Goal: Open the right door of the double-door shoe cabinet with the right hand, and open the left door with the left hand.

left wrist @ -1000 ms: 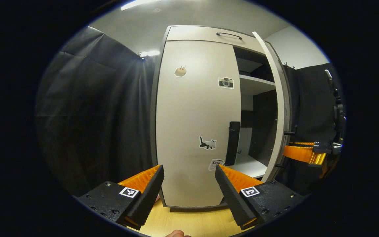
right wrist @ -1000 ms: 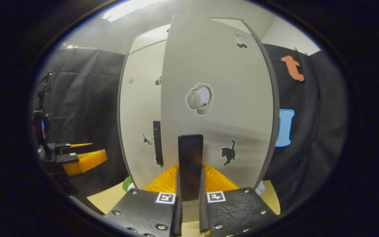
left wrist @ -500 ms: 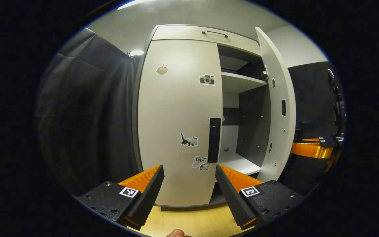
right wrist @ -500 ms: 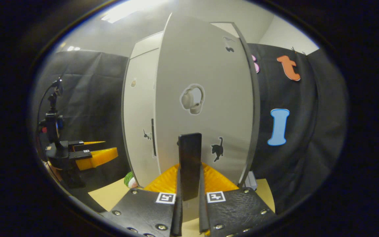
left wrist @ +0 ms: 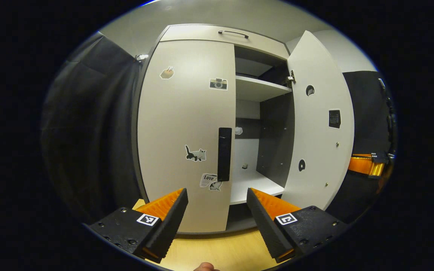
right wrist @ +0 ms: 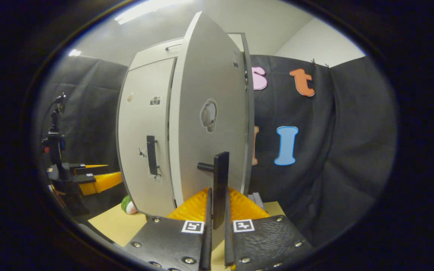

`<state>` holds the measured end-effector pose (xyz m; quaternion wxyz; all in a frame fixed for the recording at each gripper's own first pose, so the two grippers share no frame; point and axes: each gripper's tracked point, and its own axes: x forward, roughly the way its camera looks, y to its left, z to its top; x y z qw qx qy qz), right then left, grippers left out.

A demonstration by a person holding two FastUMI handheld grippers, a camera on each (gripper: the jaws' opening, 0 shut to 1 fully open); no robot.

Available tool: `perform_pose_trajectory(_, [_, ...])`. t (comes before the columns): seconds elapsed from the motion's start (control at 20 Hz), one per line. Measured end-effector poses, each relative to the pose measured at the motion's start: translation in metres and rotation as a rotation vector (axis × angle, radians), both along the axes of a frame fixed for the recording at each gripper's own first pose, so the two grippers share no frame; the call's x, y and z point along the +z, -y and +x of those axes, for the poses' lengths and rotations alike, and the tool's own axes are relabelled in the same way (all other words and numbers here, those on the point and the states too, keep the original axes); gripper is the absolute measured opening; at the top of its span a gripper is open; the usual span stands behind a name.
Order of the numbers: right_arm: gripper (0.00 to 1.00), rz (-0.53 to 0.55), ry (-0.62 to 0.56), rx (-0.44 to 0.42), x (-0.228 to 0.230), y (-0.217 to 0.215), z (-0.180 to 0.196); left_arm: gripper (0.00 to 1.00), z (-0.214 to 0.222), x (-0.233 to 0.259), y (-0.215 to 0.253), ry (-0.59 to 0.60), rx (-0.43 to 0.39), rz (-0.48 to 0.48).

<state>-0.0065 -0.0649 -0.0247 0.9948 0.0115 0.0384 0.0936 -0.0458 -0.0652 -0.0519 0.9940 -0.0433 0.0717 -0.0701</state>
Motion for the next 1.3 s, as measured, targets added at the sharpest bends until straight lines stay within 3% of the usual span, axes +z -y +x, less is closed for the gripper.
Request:
perform_pose_trajectory(0.55, [0.16,0.081,0.009,-0.147,-0.001,0.017,0.008,0.97,-0.003,-0.004,0.007,-0.010,-0.004,-0.001])
perform_pose_trajectory(0.6, [0.05,0.076,0.011,-0.172,-0.001,0.021,0.005,0.97,-0.003,-0.005,0.006,-0.012,-0.002,0.002])
perform_pose_trajectory(0.85, [0.04,0.129,-0.020,-0.178,-0.009,0.023,0.006,0.97,0.002,-0.009,0.004,-0.024,0.008,0.004])
perform_pose_trajectory(1.05, [0.24,0.118,-0.031,-0.201,-0.014,0.030,0.002,0.97,0.005,-0.012,0.003,-0.034,0.010,0.010])
perform_pose_trajectory(1.1, [0.26,0.118,-0.028,-0.208,-0.013,0.032,0.002,0.97,0.005,-0.012,0.004,-0.034,0.010,0.011])
perform_pose_trajectory(1.15, [0.20,0.121,-0.026,-0.208,-0.013,0.032,0.003,0.97,0.006,-0.011,0.005,-0.033,0.010,0.011])
perform_pose_trajectory(1.2, [0.31,0.123,-0.024,-0.211,-0.012,0.033,0.002,0.97,0.007,-0.011,0.004,-0.032,0.012,0.013])
perform_pose_trajectory(1.25, [0.24,0.124,-0.022,-0.212,-0.012,0.032,0.003,0.97,0.008,-0.011,0.003,-0.033,0.015,0.014])
perform_pose_trajectory(1.3, [0.33,0.124,-0.020,-0.210,-0.011,0.032,0.003,0.97,0.009,-0.012,0.004,-0.034,0.016,0.014])
